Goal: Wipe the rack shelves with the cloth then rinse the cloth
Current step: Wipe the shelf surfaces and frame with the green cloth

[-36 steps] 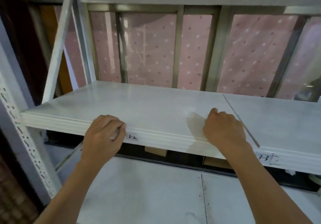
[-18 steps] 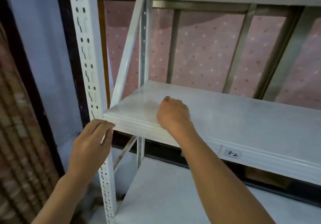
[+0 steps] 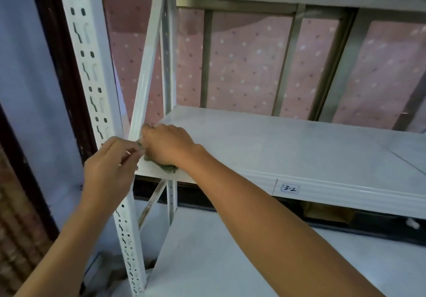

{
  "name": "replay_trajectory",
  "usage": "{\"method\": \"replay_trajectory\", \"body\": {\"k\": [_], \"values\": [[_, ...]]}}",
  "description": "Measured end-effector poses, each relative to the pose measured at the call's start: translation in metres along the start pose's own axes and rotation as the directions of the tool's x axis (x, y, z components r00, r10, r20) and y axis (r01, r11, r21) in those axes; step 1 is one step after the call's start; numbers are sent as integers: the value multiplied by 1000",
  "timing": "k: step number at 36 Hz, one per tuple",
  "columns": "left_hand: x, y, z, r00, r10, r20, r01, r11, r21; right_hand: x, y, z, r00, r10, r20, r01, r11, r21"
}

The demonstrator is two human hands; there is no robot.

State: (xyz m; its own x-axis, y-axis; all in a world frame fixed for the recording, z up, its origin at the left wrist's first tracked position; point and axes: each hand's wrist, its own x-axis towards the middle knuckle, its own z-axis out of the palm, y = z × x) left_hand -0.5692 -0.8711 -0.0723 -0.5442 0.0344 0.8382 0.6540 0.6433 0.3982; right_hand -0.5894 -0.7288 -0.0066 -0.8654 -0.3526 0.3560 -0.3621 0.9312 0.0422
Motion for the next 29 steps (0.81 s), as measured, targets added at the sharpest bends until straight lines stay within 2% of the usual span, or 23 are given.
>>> {"method": "replay_trajectory", "body": {"k": [3,7,11,13,17,20,26,29], "values": [[2,7,13,998,60,16,-58,994,-95,-11,20,-5,996,84,44,-84,996,-8],[5,22,32,977,211,2,-211,977,-13,-36,62,-13,974,218,65,-214,975,-55],[4,59,54,991,95,93,-85,991,-101,-82,122,-30,933,348,91,-335,933,-128],[2,72,65,989,120,91,-110,988,-111,-112,157,-40,902,421,94,-403,901,-161],[1,94,88,957,291,-18,-291,956,-22,-179,227,-60,803,591,76,-562,794,-231],[1,120,108,906,410,-111,-415,909,-35,-226,277,-76,702,711,41,-673,681,-289],[2,162,142,879,465,-106,-466,884,14,-305,353,-102,491,870,-44,-820,444,-362],[2,162,147,864,486,-128,-489,872,10,-324,374,-106,429,900,-80,-851,373,-370]]}}
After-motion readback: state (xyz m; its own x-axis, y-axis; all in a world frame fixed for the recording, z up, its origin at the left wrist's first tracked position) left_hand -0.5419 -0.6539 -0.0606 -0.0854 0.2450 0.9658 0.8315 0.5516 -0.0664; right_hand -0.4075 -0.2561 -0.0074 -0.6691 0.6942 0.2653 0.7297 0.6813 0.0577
